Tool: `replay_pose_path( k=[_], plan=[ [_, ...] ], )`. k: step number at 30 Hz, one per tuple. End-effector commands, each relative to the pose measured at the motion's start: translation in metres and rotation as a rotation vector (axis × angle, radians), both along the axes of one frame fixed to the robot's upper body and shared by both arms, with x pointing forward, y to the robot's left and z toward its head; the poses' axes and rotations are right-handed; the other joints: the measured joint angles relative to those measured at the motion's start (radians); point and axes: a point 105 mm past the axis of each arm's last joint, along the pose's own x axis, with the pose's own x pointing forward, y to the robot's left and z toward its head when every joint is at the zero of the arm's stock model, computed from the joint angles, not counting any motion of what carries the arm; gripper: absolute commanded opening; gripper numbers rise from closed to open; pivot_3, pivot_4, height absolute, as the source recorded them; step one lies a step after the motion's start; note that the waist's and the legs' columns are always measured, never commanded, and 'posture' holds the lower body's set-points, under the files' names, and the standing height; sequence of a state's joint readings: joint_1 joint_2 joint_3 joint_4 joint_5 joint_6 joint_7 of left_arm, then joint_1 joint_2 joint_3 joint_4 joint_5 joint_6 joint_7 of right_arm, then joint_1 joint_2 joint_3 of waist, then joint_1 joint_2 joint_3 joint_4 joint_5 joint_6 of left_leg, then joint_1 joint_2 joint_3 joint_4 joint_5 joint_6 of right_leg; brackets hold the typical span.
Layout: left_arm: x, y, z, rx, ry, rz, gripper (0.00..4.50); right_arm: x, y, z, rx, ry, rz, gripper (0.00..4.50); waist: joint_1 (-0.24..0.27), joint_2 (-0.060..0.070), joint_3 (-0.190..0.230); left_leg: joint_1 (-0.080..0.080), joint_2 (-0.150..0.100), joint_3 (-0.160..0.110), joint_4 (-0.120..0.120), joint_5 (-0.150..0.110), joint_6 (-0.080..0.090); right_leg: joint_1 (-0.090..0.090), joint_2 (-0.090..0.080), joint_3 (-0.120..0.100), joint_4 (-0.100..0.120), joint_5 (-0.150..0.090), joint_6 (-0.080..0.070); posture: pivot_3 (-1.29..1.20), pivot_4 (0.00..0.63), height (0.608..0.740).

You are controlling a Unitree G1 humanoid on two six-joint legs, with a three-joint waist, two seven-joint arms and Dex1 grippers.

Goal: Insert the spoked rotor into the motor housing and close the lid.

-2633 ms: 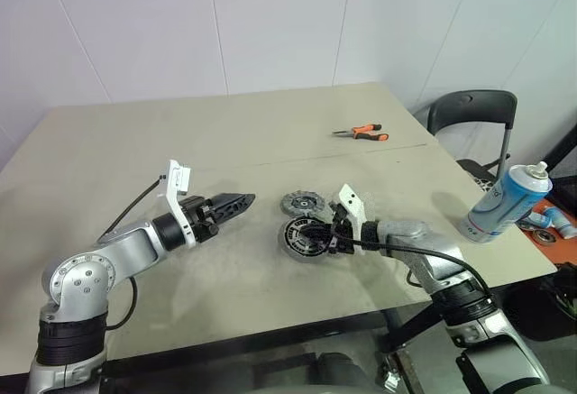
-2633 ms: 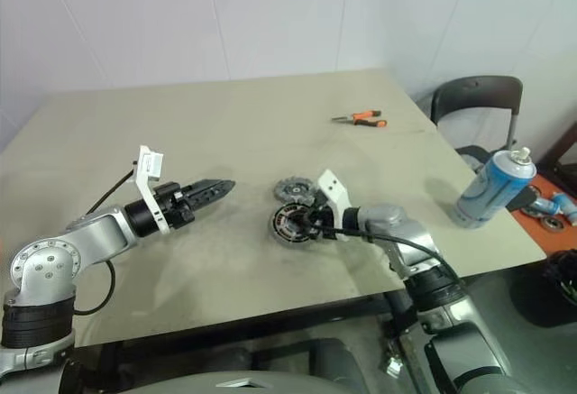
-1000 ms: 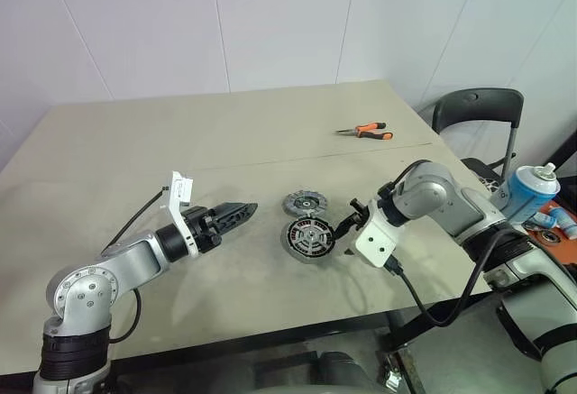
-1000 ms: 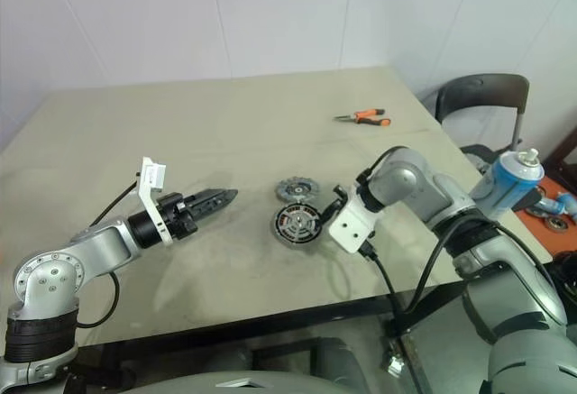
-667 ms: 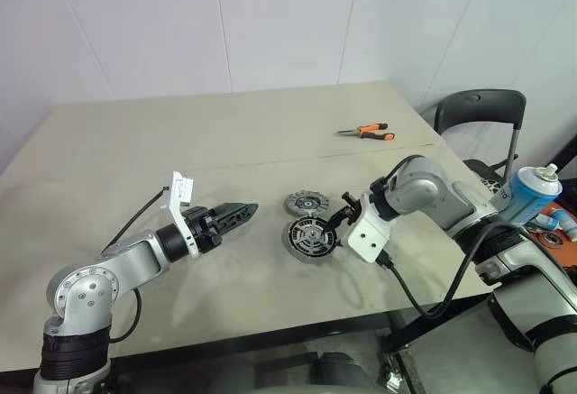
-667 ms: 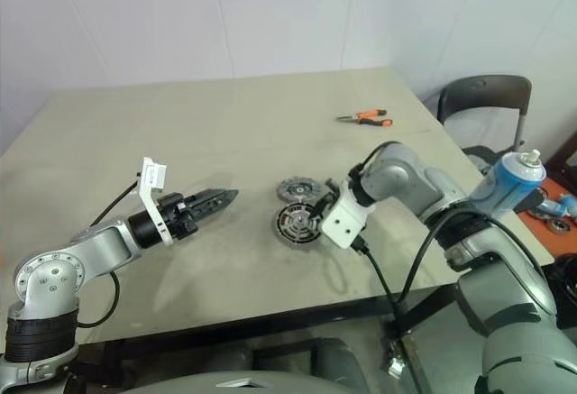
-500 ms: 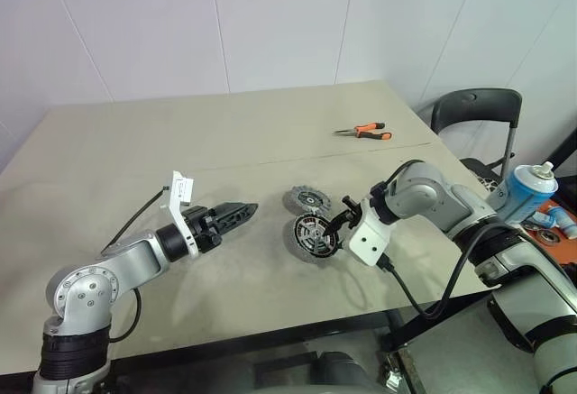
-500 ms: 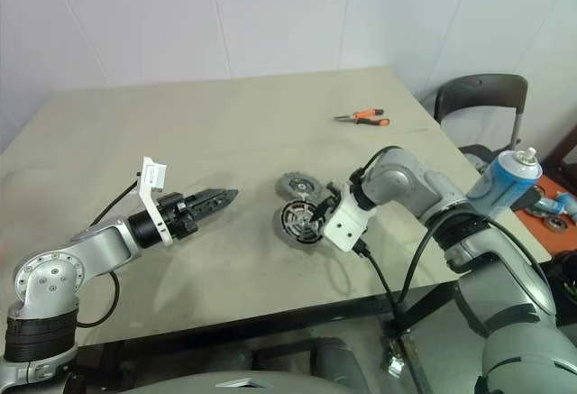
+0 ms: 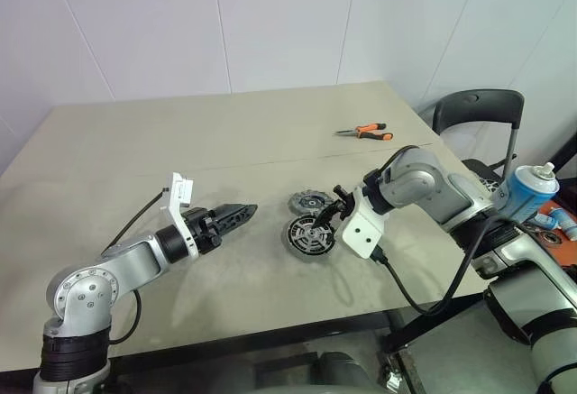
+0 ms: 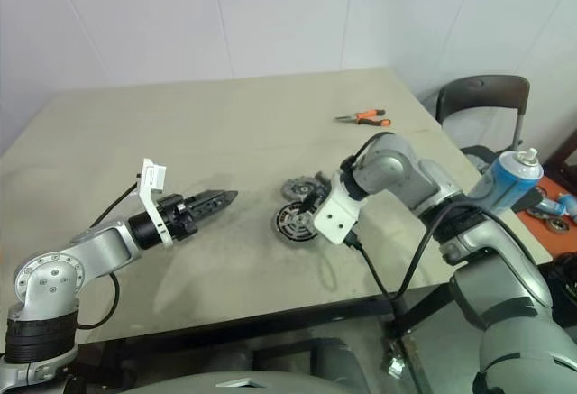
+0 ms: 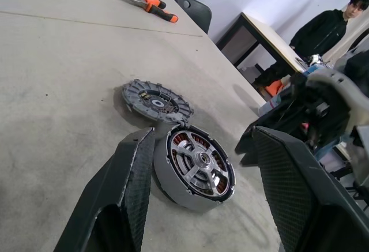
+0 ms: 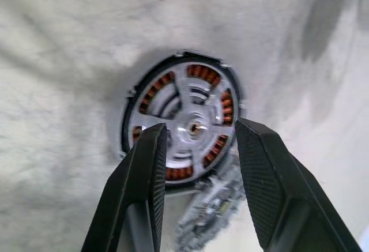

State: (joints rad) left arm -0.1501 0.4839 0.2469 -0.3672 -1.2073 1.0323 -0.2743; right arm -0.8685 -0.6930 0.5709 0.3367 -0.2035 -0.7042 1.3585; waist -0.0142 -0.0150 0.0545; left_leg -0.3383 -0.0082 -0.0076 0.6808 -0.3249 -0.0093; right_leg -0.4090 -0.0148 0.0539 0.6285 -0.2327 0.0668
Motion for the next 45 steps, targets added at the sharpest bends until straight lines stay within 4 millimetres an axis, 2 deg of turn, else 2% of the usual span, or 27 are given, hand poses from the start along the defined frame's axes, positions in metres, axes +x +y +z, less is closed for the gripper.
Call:
replay_pose_path(
  k=[1, 6, 13, 16, 23, 27, 30, 33, 37, 38, 41, 45],
  plan=[
    [0.0, -0.004, 0.009, -0.006, -0.051, -0.005, 2.88, 0.005, -0.014, 0.005, -0.024, -0.031, -0.036, 1.94, 0.001, 0.0, 0.0, 0.0, 0.0, 0.0, 0.0, 0.0, 0.0, 0.0, 0.0, 0.0, 0.0, 0.0, 0.0, 0.0, 0.0, 0.74],
    [0.0, -0.002, 0.008, -0.004, -0.048, -0.002, 2.88, -0.001, -0.026, -0.018, -0.069, -0.001, -0.032, 1.94, -0.001, 0.0, 0.0, 0.0, 0.0, 0.0, 0.0, 0.0, 0.0, 0.0, 0.0, 0.0, 0.0, 0.0, 0.0, 0.0, 0.0, 0.74],
    [0.001, -0.001, 0.006, 0.002, -0.045, -0.004, 2.88, 0.004, -0.009, -0.023, -0.028, -0.023, -0.007, 1.94, -0.006, 0.0, 0.0, 0.001, 0.001, 0.001, 0.0, 0.0, 0.0, 0.0, 0.002, 0.0, 0.001, 0.0, 0.0, 0.0, 0.0, 0.74],
    [-0.001, -0.001, 0.006, 0.004, -0.046, -0.009, 2.88, 0.007, -0.009, -0.024, -0.038, -0.034, -0.007, 1.94, -0.003, 0.0, 0.0, 0.001, 0.001, 0.001, 0.0, 0.0, -0.001, 0.0, 0.002, 0.0, 0.001, 0.0, 0.0, 0.0, 0.0, 0.74],
    [-0.004, 0.0, 0.004, 0.004, -0.045, -0.002, 2.88, 0.004, -0.021, -0.045, -0.092, 0.003, -0.016, 1.94, -0.004, 0.0, 0.0, 0.0, 0.0, 0.001, 0.0, 0.0, -0.001, 0.0, 0.001, 0.0, 0.001, 0.0, 0.0, 0.0, 0.0, 0.74],
    [-0.003, -0.002, 0.006, 0.005, -0.047, -0.004, 2.88, 0.002, -0.02, -0.046, -0.091, 0.008, 0.001, 1.94, -0.004, 0.0, 0.0, 0.001, 0.0, 0.001, 0.0, 0.0, -0.001, 0.0, 0.001, 0.0, 0.001, 0.0, 0.0, 0.0, 0.0, 0.74],
    [-0.002, -0.004, 0.007, 0.002, -0.048, -0.006, 2.88, 0.0, -0.018, -0.045, -0.088, 0.016, 0.027, 1.4, -0.004, 0.0, 0.0, 0.001, 0.0, 0.001, 0.0, 0.0, -0.001, 0.001, 0.001, 0.0, 0.001, 0.0, 0.0, 0.0, 0.0, 0.74],
    [-0.001, -0.006, 0.007, -0.001, -0.049, -0.011, 2.88, 0.006, -0.012, -0.039, -0.089, -0.015, 0.024, 0.51, -0.009, -0.001, -0.001, 0.002, 0.0, 0.0, 0.0, 0.0, -0.001, 0.001, 0.001, 0.0, 0.001, 0.0, 0.0, 0.0, 0.0, 0.74],
    [0.001, -0.007, 0.006, -0.004, -0.048, -0.01, 2.88, 0.002, 0.008, -0.024, -0.019, 0.053, 0.025, 0.51, -0.025, -0.001, -0.001, 0.003, 0.002, 0.001, 0.0, 0.001, -0.001, 0.002, 0.002, 0.001, 0.002, 0.0, -0.001, 0.0, 0.0, 0.74],
    [0.001, -0.008, 0.006, -0.005, -0.049, -0.01, 2.88, 0.001, 0.01, -0.022, -0.017, 0.076, 0.018, 0.51, -0.029, -0.001, -0.001, 0.003, 0.002, 0.0, 0.0, 0.001, -0.001, 0.002, 0.003, 0.001, 0.002, 0.001, -0.001, 0.0, 0.0, 0.74],
    [0.001, -0.01, 0.006, -0.01, -0.051, -0.009, 2.88, 0.0, 0.015, -0.015, -0.002, 0.153, -0.019, 0.12, -0.03, 0.0, 0.0, 0.002, 0.003, -0.001, 0.0, 0.001, -0.001, 0.001, 0.003, 0.001, 0.002, 0.001, -0.001, 0.0, 0.0, 0.74],
    [0.001, -0.013, 0.006, -0.018, -0.051, -0.003, 2.88, 0.001, 0.013, -0.009, -0.002, 0.26, -0.111, 0.08, -0.026, 0.0, 0.0, 0.0, 0.003, -0.001, 0.0, 0.001, -0.001, -0.001, 0.002, 0.0, 0.002, 0.001, -0.001, 0.0, 0.0, 0.74]
  ],
)
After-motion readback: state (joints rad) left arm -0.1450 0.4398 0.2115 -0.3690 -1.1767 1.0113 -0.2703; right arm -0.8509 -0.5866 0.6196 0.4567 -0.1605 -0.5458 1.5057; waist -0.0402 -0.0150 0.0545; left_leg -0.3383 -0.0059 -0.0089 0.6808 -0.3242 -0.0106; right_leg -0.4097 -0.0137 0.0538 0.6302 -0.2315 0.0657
